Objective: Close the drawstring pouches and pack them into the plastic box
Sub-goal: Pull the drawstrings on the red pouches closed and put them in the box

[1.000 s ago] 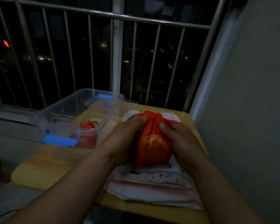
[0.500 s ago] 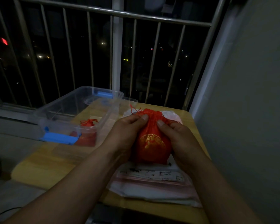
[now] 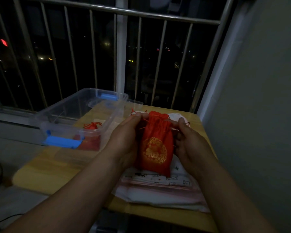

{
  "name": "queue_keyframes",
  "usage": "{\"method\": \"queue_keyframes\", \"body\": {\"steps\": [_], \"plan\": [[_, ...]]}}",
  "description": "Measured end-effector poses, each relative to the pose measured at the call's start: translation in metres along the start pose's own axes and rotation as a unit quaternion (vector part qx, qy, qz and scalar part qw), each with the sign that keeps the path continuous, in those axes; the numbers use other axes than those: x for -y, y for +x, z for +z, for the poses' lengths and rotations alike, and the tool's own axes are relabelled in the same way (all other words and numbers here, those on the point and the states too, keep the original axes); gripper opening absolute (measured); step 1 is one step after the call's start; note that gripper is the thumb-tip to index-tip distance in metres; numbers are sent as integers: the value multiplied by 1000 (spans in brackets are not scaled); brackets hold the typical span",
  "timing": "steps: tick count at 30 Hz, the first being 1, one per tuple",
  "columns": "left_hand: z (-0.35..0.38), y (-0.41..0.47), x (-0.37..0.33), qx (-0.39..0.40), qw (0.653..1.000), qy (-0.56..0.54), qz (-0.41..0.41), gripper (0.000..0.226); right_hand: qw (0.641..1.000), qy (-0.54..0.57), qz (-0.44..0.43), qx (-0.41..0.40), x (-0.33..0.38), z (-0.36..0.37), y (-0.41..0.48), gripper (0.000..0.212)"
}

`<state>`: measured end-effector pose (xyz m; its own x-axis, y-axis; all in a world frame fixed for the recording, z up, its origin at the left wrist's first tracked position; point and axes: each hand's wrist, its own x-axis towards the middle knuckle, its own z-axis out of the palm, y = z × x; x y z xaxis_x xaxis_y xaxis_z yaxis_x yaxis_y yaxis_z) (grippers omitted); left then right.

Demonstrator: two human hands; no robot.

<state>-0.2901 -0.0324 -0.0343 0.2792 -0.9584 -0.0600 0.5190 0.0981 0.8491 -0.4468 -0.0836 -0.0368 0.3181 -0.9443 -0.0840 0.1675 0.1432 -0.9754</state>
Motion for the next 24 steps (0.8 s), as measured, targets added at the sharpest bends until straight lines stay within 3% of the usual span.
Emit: {"method": "queue_keyframes", "body": {"steps": [11, 24], "plan": [[-9, 11, -2, -8, 983, -173, -53, 31, 955, 293, 53, -2, 5, -13, 3, 44], [-8, 13, 1, -33, 981, -188, -41, 35, 958, 277, 75, -25, 5, -20, 6, 49]]}}
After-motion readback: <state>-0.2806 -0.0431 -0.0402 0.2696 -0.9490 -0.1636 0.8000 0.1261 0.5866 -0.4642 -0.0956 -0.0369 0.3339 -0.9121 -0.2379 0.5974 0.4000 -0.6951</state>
